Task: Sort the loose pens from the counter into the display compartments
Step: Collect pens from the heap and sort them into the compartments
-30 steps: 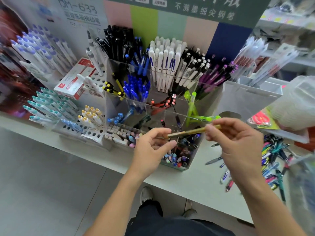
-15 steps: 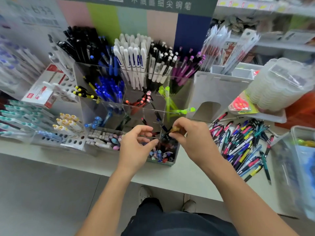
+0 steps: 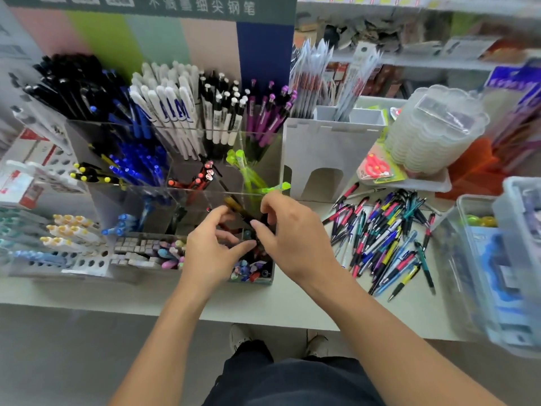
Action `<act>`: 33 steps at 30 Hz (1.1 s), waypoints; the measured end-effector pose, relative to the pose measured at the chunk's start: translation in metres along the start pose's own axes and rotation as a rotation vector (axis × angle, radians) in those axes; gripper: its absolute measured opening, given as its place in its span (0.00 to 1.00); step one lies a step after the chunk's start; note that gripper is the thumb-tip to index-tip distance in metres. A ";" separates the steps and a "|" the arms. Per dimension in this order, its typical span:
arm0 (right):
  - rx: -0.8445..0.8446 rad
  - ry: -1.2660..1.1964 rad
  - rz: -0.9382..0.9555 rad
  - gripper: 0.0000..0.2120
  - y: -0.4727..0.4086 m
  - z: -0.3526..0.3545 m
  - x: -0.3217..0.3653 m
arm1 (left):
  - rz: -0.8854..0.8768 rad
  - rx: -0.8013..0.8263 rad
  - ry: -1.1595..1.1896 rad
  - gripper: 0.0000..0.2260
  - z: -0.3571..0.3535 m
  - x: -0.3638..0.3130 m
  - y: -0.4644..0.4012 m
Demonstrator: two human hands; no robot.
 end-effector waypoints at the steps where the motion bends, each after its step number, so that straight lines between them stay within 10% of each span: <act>1: -0.050 -0.017 0.005 0.09 0.001 0.000 -0.003 | -0.002 0.005 0.021 0.27 -0.001 0.001 0.000; 17: 0.061 -0.022 0.108 0.14 0.028 -0.003 -0.025 | -0.123 0.015 -0.072 0.26 -0.004 0.000 0.008; 23: -0.141 -0.052 -0.503 0.09 0.091 0.061 -0.115 | -0.403 -0.427 -0.160 0.16 -0.033 -0.046 0.035; 26: -0.181 -0.013 -0.810 0.16 0.120 0.080 -0.171 | -0.575 -0.173 -0.163 0.10 -0.087 -0.076 0.045; 33: -0.197 0.062 -0.845 0.36 0.085 0.106 -0.246 | -0.252 0.382 -0.554 0.31 -0.228 -0.085 -0.050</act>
Point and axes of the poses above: each hand's wrist, its own y-axis away from the middle knuckle, its own z-axis out of the back of the hand, x = y × z, the point moved 1 cm from there along -y, towards the middle knuckle, and after that the axes turned 10 degrees about -y, right-handed, at the moved point
